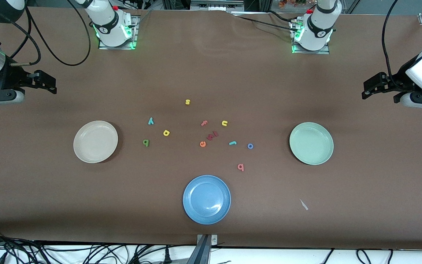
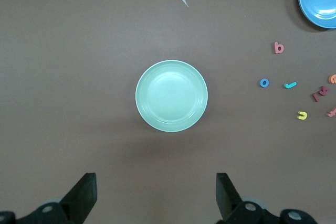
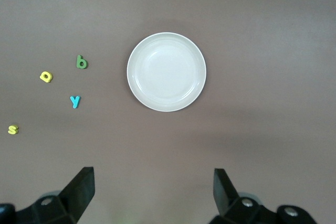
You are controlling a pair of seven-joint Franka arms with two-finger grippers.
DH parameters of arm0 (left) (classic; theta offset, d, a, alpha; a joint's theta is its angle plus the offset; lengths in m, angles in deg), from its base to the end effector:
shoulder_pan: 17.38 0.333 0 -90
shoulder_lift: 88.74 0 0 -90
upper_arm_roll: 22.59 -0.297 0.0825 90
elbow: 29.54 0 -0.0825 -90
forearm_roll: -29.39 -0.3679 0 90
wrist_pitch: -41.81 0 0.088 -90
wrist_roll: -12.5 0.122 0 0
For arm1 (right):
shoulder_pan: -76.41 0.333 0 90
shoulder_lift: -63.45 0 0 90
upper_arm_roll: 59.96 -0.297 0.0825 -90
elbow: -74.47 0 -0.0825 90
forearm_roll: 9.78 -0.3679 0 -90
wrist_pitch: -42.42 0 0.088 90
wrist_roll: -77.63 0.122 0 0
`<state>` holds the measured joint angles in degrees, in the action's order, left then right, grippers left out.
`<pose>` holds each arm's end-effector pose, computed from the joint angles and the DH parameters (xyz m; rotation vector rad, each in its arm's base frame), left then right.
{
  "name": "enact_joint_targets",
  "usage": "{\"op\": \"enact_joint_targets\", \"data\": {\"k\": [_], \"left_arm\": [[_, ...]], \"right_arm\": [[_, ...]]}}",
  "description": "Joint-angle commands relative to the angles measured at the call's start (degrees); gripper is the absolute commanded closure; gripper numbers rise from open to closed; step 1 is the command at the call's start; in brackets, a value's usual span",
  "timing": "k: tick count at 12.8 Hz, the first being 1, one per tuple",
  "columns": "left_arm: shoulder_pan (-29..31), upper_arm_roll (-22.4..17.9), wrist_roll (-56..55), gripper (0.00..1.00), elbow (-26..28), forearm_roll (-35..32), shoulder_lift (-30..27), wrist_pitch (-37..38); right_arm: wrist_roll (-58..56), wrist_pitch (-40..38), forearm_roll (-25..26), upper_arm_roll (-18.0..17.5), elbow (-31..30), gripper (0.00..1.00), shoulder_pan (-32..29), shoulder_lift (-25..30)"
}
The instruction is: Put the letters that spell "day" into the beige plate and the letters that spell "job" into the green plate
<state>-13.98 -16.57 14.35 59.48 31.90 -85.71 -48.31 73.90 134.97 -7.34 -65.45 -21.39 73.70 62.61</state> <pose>0.5517 -0.0292 0.5699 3.0897 -0.1192 -0.0521 0.5404 0.0209 0.5399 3.0938 0.1813 -0.1127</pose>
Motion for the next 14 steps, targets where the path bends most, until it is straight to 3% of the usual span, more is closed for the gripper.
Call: {"op": "enact_joint_targets", "data": {"k": [1,9,14], "left_arm": [[0.2,0.22,1.4,0.0,-0.69,-0.76,0.22,-0.06],[-0.76,0.75,0.79,0.0,-0.6,-0.14,0.48,0.03],[-4.71,0.84,0.87,0.0,-0.69,-0.67,2.07,0.03]], "right_arm": [[0.3,-0.44,0.45,-0.48,-0.37,0.0,-0.19,0.31],[-0.14,-0.36,0.54,-0.57,-0.64,0.0,-0.19,-2.76],[0.21,-0.35,2.03,-0.75,-0.37,0.0,3.84,-5.23]]}}
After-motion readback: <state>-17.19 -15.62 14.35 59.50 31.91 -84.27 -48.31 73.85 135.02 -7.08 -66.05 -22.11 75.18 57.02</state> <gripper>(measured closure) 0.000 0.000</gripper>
